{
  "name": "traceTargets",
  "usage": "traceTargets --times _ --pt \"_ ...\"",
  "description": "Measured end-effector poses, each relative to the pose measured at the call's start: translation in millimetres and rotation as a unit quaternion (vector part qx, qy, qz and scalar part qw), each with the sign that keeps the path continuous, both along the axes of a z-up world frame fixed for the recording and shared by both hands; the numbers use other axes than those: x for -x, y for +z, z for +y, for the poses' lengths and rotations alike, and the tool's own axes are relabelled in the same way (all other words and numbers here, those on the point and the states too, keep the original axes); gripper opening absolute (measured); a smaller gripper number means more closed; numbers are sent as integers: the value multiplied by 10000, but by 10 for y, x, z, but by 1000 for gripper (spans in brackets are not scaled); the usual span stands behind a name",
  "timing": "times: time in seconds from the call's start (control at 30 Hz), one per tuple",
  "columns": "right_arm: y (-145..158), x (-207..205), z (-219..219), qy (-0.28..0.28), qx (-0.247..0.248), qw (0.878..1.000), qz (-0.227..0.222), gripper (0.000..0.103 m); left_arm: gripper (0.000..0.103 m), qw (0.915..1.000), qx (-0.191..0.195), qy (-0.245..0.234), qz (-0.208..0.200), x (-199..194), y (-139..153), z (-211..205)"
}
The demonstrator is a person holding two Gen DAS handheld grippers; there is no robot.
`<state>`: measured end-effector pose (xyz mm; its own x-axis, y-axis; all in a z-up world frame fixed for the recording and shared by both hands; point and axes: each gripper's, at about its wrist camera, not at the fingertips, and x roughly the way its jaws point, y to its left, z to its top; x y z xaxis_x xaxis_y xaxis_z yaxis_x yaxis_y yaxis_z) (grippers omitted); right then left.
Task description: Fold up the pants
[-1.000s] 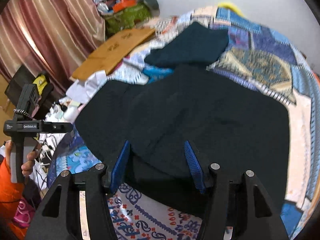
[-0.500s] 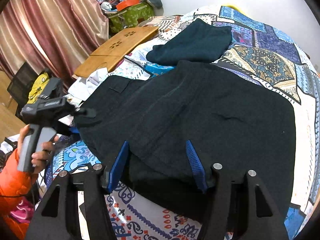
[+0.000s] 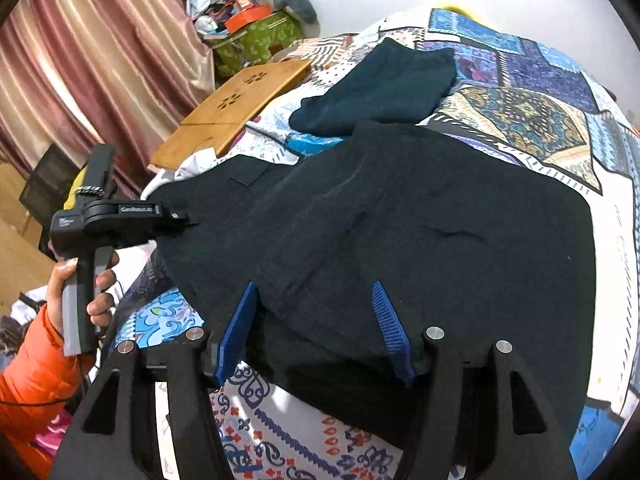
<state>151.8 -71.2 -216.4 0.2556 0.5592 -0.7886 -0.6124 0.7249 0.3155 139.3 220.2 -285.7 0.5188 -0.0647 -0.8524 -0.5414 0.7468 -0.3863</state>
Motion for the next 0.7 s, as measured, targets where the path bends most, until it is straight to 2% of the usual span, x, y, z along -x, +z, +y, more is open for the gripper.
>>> traceTargets --times 0.07,0.17,0.33,0.43,0.5,0.57,0.7 --pt "73 -4 -130 -154 -99 9998 -32 56 19 9987 -449 -148 -182 -44 254 -92" --pt "187 -24 -449 -547 -141 9983 -161 56 18 9922 -1031 -398 -578 -135 691 -259" --pt "239 -32 -988 -1215 41 9922 -292 56 18 9705 -1797 -752 -1419 -337 1429 -667" --pt "128 -63 -1292 -1604 222 9867 -171 56 18 9542 -2058 -1069 -1890 -404 1791 -985" --pt "-9 -65 -1397 -1726 288 9845 63 56 18 9436 -2123 -1367 -2141 -519 1967 -1258" --pt "-130 -51 -1438 -1713 316 9843 273 56 18 9351 -2131 -1659 -2296 -579 2087 -1504" --pt "-128 -7 -1454 -1702 227 9851 91 56 18 9184 -2077 -2356 -2405 -783 2140 -2093"
